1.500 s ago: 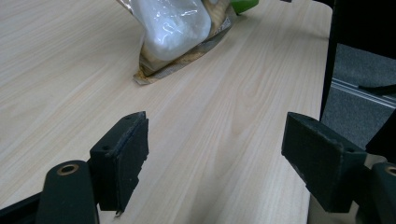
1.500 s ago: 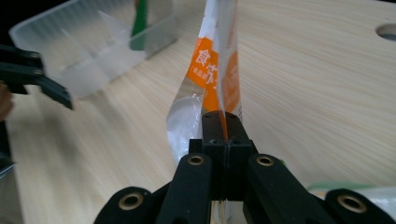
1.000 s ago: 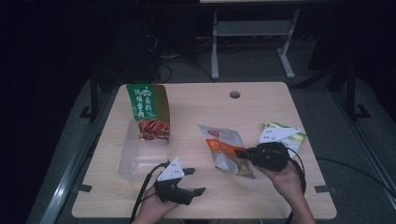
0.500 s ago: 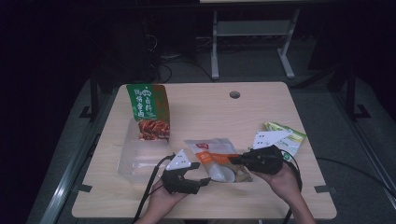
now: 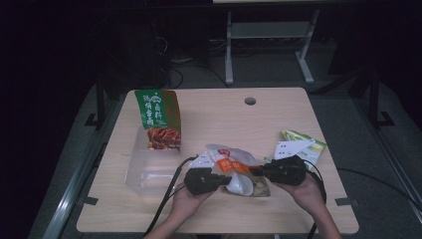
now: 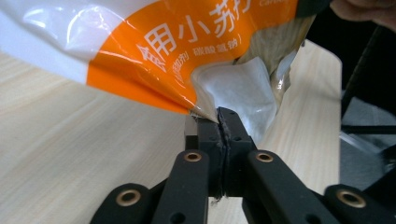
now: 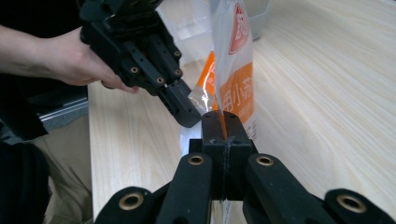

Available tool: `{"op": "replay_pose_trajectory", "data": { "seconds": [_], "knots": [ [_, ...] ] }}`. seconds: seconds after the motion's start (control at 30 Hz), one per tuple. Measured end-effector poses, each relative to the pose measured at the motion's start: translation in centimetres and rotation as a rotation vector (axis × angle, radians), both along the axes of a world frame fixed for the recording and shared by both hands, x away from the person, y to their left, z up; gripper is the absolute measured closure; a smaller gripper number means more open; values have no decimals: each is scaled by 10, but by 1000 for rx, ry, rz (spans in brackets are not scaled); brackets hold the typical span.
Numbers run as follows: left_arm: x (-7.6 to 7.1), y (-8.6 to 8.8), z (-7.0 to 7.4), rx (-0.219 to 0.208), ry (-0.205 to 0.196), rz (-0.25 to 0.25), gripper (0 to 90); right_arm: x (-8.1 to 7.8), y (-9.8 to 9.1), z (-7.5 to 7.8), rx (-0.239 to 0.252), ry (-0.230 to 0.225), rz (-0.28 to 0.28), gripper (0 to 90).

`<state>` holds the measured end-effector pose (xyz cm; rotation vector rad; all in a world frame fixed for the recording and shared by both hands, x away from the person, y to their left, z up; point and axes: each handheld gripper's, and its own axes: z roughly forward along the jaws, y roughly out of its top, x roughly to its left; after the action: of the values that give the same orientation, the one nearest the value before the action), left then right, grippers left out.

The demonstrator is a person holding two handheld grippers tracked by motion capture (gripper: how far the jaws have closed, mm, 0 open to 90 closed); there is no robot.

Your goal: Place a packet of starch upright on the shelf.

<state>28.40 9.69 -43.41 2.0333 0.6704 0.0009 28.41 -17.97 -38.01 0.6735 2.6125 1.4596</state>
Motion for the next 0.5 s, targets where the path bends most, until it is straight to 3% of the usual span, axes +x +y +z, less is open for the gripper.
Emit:
{"op": "replay_pose_trajectory", "data": {
  "seconds": [0.1,0.2,0.27,0.5],
  "knots": [
    [-3,0,2,25,-31,22,896,2,0,-1,-7,3,-20,899],
    [-5,3,3,58,-70,45,897,5,3,-3,-46,8,-47,897],
    [-6,6,3,59,-77,58,896,7,6,-5,-65,7,-61,895],
    [-7,11,4,60,-95,60,896,14,21,-8,-62,33,-75,817]
  ]
}}
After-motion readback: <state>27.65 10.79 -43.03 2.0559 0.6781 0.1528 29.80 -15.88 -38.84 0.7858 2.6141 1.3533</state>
